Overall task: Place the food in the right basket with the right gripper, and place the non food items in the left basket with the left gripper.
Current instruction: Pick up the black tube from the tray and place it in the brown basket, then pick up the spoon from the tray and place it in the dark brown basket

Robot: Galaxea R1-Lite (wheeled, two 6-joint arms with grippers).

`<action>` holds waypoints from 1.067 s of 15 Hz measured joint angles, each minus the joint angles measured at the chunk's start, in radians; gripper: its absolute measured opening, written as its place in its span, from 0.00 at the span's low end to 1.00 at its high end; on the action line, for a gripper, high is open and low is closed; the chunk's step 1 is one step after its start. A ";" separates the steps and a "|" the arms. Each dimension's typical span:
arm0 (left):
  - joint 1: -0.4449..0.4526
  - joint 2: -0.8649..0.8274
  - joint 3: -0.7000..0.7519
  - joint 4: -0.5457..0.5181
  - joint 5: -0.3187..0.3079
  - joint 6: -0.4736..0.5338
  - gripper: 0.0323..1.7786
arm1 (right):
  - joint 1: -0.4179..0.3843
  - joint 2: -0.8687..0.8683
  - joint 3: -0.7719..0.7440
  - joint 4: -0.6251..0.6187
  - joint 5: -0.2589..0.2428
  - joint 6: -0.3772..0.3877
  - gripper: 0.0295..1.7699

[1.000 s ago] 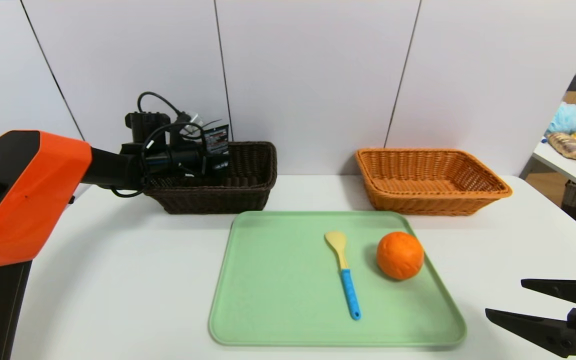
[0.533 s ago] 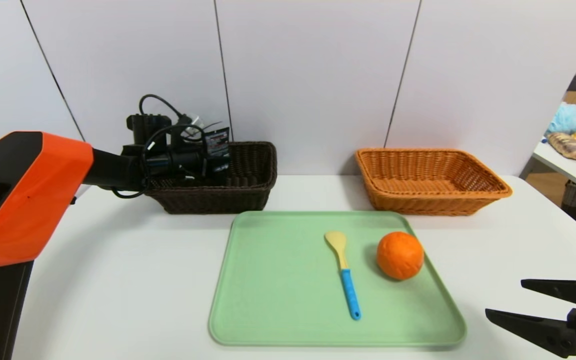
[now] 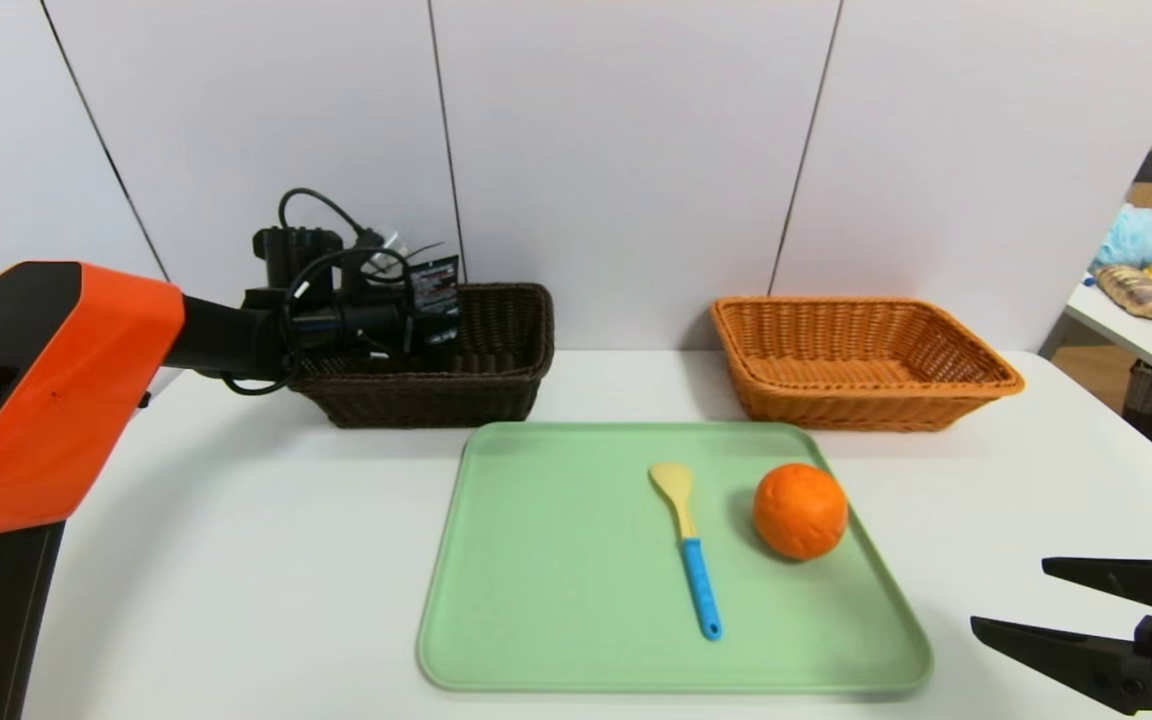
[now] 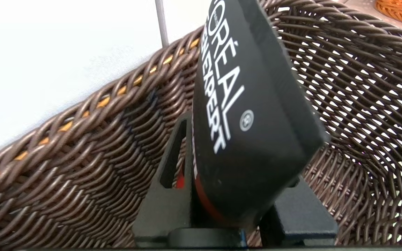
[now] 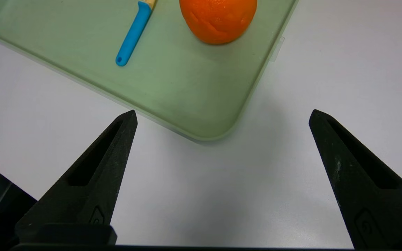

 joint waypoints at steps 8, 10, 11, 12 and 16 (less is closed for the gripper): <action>0.000 -0.034 0.001 0.002 0.001 -0.003 0.72 | 0.000 -0.001 -0.001 0.000 0.000 0.000 0.96; 0.000 -0.064 0.003 0.017 0.002 -0.003 0.77 | 0.000 -0.003 -0.001 0.000 0.000 0.000 0.96; 0.001 -0.087 0.003 0.036 0.003 -0.002 0.79 | 0.000 -0.005 -0.001 0.000 0.000 0.001 0.96; 0.002 -0.111 0.003 0.056 0.003 -0.001 0.81 | 0.000 -0.007 -0.001 0.000 0.000 0.002 0.96; 0.013 -0.211 0.005 0.107 0.005 0.007 0.87 | 0.000 -0.010 0.001 -0.001 0.002 0.018 0.96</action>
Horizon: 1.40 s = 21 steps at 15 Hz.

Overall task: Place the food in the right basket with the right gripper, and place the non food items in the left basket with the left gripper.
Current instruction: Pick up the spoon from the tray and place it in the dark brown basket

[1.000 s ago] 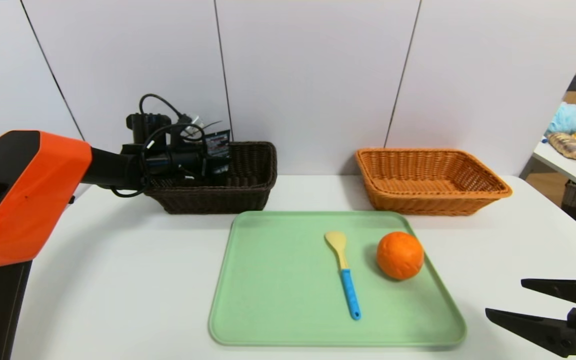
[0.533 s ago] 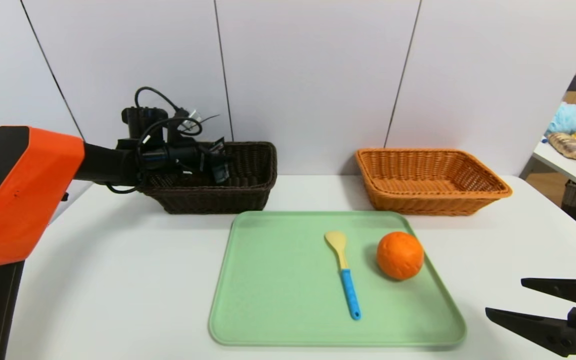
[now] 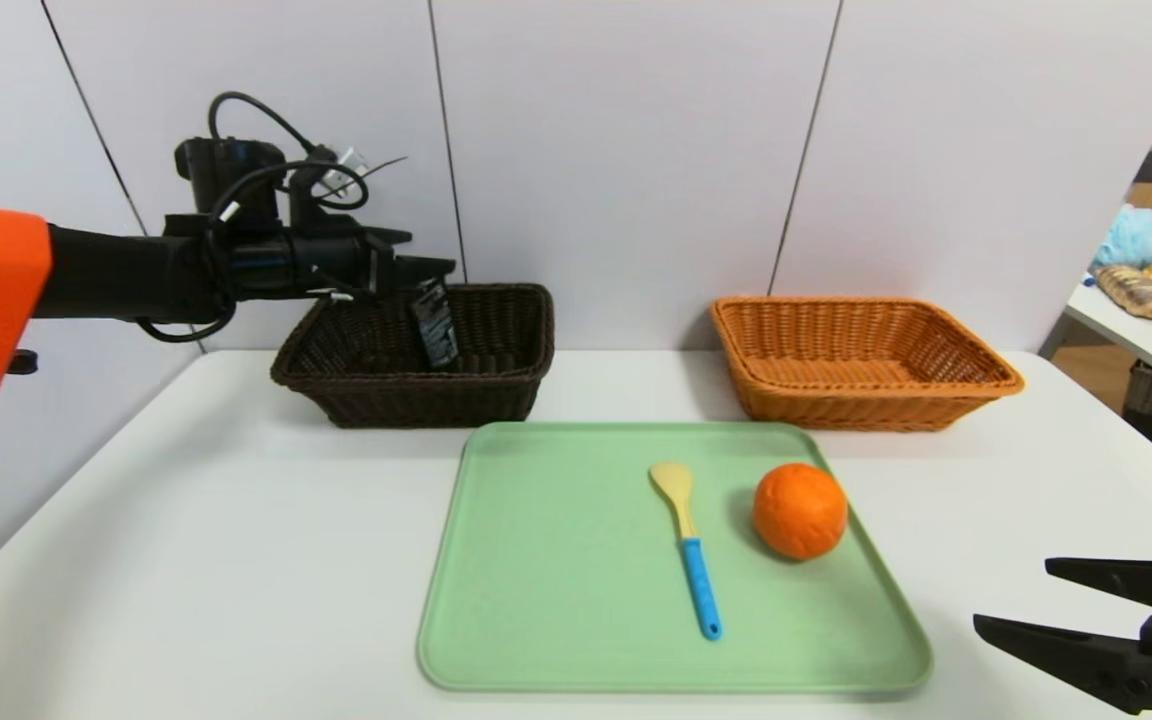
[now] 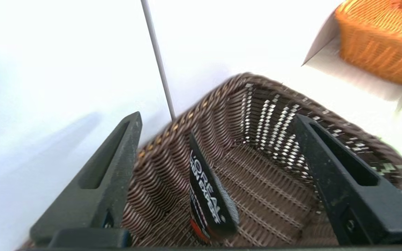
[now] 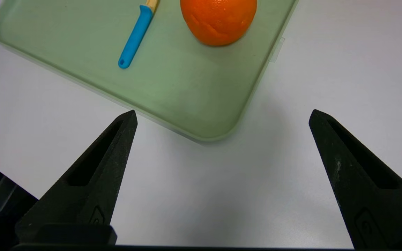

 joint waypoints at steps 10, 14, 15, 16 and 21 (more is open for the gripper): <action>-0.113 -0.326 0.392 0.136 0.012 -0.009 0.93 | 0.000 -0.006 0.002 -0.001 0.000 -0.002 0.96; -0.244 -0.433 0.558 0.135 0.081 -0.099 0.94 | 0.000 -0.006 0.004 -0.002 0.000 -0.004 0.96; -0.290 -0.450 0.579 0.135 0.135 -0.120 0.94 | 0.001 -0.006 0.004 -0.002 0.000 -0.003 0.96; -0.341 -0.464 0.594 0.134 0.202 -0.150 0.94 | 0.001 -0.007 0.004 -0.003 -0.001 -0.002 0.96; -0.605 -0.467 0.617 0.136 0.555 -0.319 0.95 | -0.001 -0.016 0.016 -0.015 -0.003 0.008 0.96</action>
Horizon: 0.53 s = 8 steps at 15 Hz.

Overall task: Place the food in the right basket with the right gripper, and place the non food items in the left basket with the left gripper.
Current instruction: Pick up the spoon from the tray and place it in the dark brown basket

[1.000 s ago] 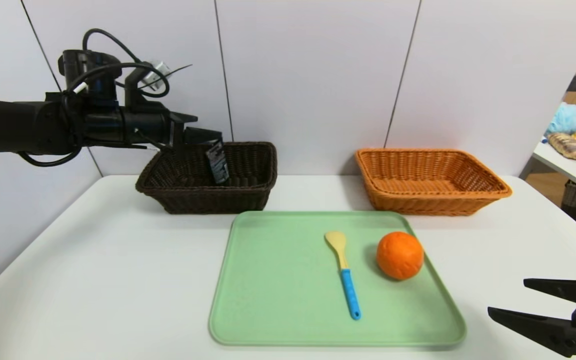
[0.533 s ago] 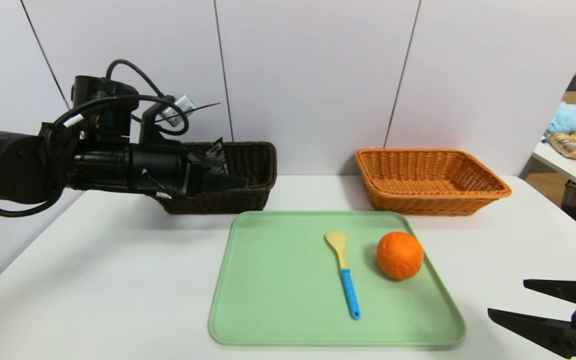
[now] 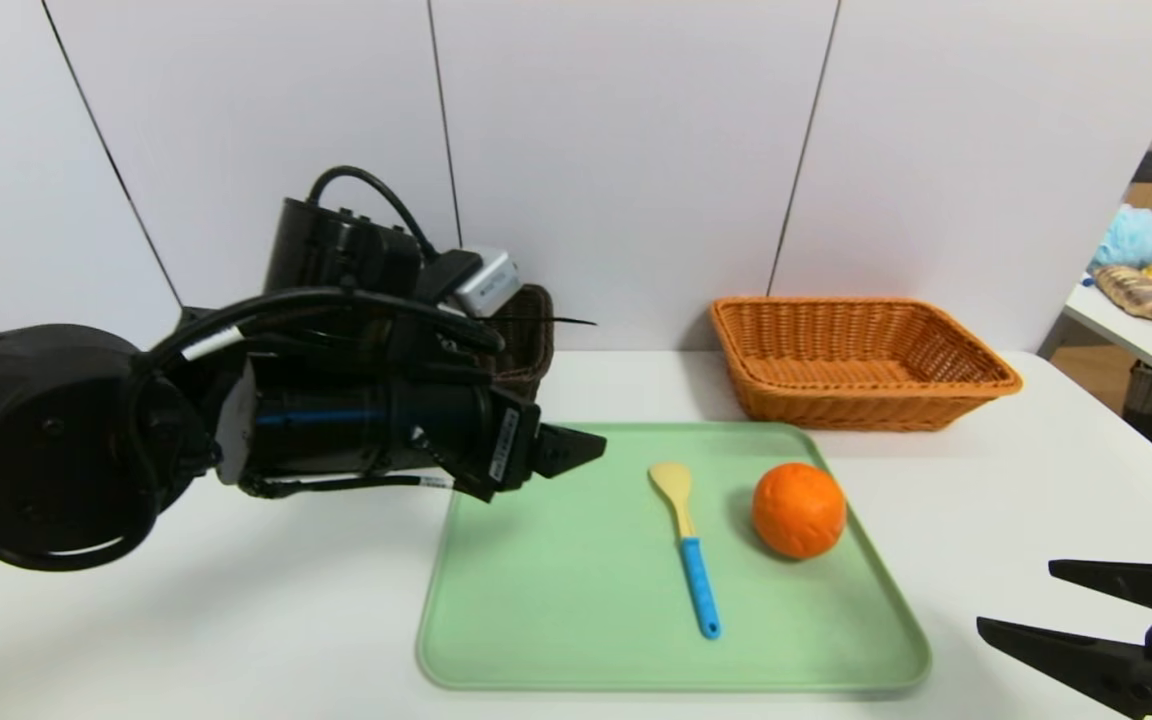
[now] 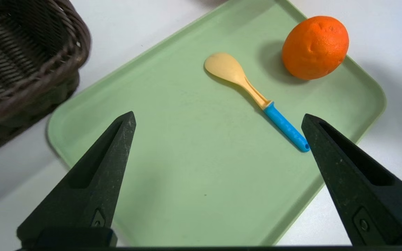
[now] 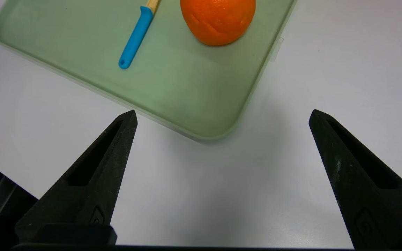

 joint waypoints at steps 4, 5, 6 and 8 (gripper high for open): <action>-0.146 0.090 -0.034 0.000 0.283 -0.094 0.95 | -0.013 -0.003 0.001 -0.001 0.001 0.021 0.96; -0.173 0.116 -0.048 0.000 0.329 -0.118 0.95 | -0.013 -0.004 0.001 -0.001 0.002 0.020 0.96; -0.192 0.138 -0.059 0.000 0.360 -0.135 0.95 | -0.013 -0.004 0.001 -0.001 0.003 0.019 0.96; -0.230 0.182 -0.084 0.003 0.403 -0.172 0.95 | -0.013 -0.005 0.004 -0.002 0.003 0.020 0.96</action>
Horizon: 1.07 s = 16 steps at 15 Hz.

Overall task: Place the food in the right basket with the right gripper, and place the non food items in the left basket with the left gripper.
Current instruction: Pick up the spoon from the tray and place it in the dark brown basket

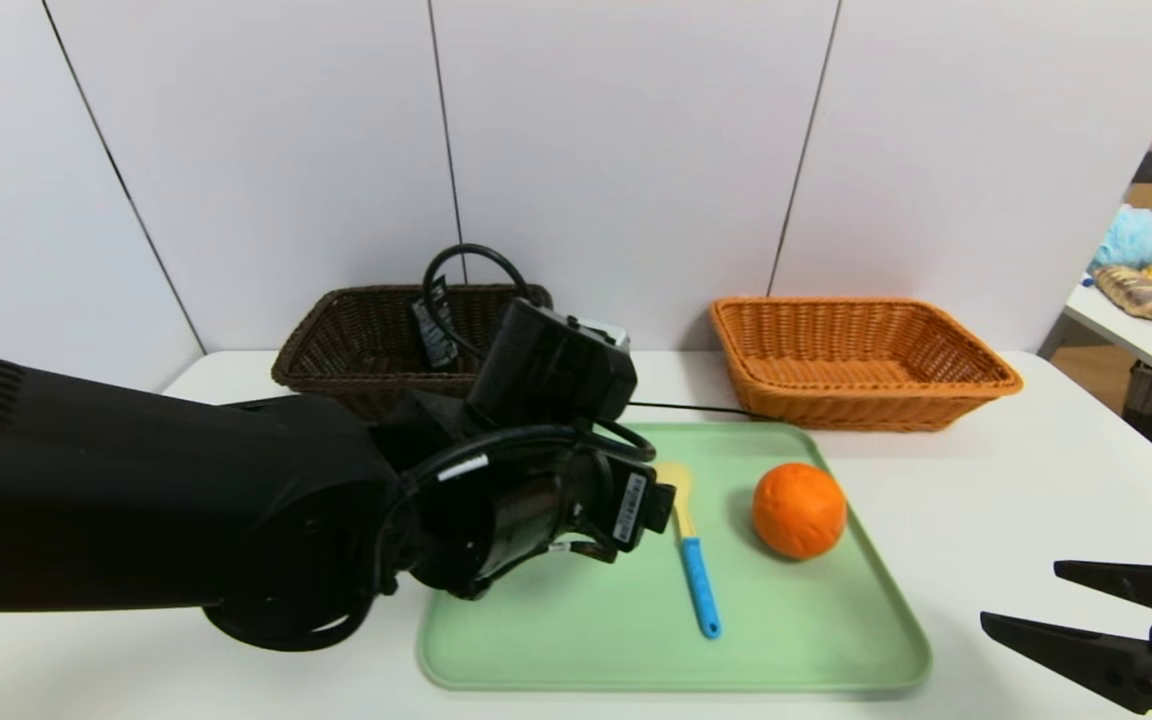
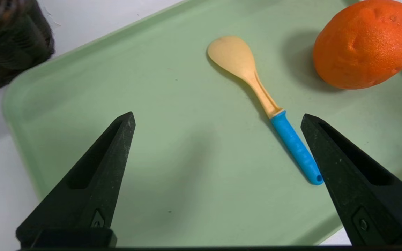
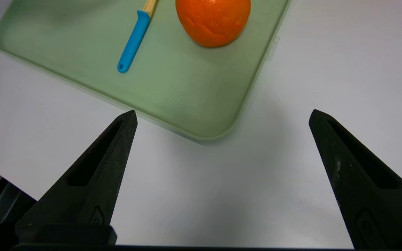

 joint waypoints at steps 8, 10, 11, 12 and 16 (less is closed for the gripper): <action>-0.090 0.197 -0.229 0.176 0.219 -0.164 0.95 | -0.001 -0.010 0.032 -0.020 0.000 0.002 0.96; -0.107 0.240 -0.302 0.244 0.255 -0.221 0.95 | -0.001 -0.011 0.033 -0.020 0.000 0.002 0.96; -0.111 0.261 -0.341 0.283 0.280 -0.243 0.95 | -0.001 -0.011 0.033 -0.020 0.000 0.002 0.96; -0.114 0.281 -0.382 0.333 0.300 -0.271 0.95 | -0.001 -0.011 0.034 -0.020 0.000 0.002 0.96; -0.122 0.329 -0.491 0.498 0.306 -0.356 0.95 | -0.001 -0.012 0.036 -0.020 0.000 0.002 0.96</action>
